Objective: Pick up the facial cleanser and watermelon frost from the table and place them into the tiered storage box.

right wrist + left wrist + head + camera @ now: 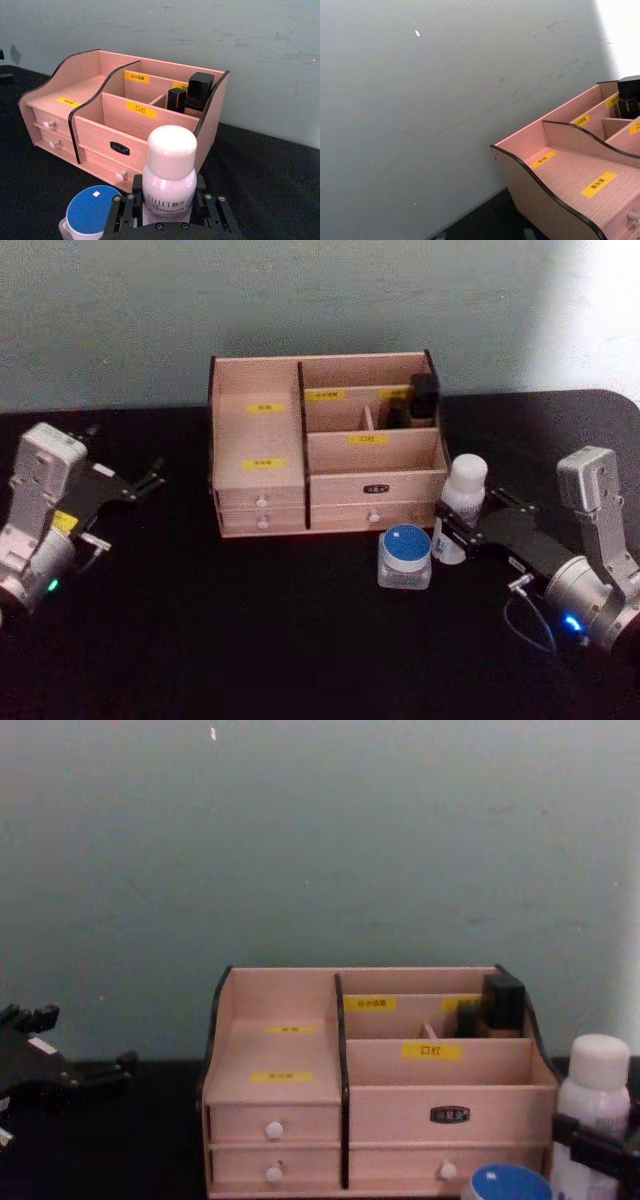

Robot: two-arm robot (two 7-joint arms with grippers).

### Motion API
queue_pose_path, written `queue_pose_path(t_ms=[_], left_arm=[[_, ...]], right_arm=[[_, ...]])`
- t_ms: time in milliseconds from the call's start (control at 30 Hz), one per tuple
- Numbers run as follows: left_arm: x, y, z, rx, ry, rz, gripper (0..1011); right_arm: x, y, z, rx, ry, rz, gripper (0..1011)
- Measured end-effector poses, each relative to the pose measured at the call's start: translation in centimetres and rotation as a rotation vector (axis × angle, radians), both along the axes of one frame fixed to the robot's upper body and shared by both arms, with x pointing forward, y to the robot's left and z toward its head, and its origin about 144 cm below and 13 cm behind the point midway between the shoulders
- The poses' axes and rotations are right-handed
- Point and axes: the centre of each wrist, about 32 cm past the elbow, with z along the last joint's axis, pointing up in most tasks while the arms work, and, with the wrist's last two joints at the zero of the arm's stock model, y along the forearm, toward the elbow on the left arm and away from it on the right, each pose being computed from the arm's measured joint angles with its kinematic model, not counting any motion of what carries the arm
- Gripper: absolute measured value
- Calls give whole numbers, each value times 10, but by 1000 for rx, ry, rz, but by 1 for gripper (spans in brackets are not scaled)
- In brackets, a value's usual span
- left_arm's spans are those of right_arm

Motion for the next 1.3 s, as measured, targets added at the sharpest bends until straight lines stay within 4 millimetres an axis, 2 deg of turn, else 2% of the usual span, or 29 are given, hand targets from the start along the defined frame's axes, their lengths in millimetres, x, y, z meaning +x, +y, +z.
queue_pose_path(t_ms=[300,467,867,1033,1300], left_arm=[[0,0,0,0,0,0,1001],[0,0,0,0,0,0,1001],[0,0,0,0,0,0,1001],[0,0,0,0,0,0,1001],[0,0,0,0,0,0,1001]], right_arm=[[-2,-2,2,4,-6,6,590],[-8,-7,13,13,-16,31,590],[-14,-15,65,42,-88,92,590],[-5,-11,82,53,-132,122,590],[21,3,90,68,-154,153,589]])
